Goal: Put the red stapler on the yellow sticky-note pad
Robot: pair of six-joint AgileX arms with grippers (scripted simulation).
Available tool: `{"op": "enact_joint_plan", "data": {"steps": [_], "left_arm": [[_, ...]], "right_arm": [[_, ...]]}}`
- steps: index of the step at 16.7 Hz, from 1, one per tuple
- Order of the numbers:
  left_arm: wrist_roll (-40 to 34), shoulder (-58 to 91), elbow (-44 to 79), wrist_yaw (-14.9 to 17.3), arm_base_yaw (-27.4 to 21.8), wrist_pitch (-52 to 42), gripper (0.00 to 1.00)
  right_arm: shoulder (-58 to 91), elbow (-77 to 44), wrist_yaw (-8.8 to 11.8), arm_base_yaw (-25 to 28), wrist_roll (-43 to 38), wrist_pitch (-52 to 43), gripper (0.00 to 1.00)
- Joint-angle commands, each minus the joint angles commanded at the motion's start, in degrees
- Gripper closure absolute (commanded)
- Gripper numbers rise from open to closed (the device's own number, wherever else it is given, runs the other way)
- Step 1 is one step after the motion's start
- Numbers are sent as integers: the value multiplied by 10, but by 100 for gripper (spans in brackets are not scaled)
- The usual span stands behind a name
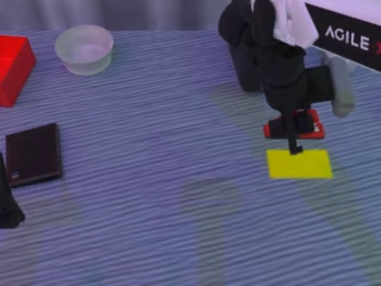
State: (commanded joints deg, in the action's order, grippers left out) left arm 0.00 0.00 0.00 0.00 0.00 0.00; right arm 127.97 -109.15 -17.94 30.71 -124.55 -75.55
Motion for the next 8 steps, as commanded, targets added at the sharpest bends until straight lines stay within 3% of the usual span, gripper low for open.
{"op": "enact_joint_plan", "data": {"steps": [5, 8], "left_arm": [[0, 0, 0, 0, 0, 0, 0], [0, 0, 0, 0, 0, 0, 0]], "right_arm": [[19, 105, -3, -25, 24, 138, 100], [25, 136, -3, -33, 31, 171, 100]]}}
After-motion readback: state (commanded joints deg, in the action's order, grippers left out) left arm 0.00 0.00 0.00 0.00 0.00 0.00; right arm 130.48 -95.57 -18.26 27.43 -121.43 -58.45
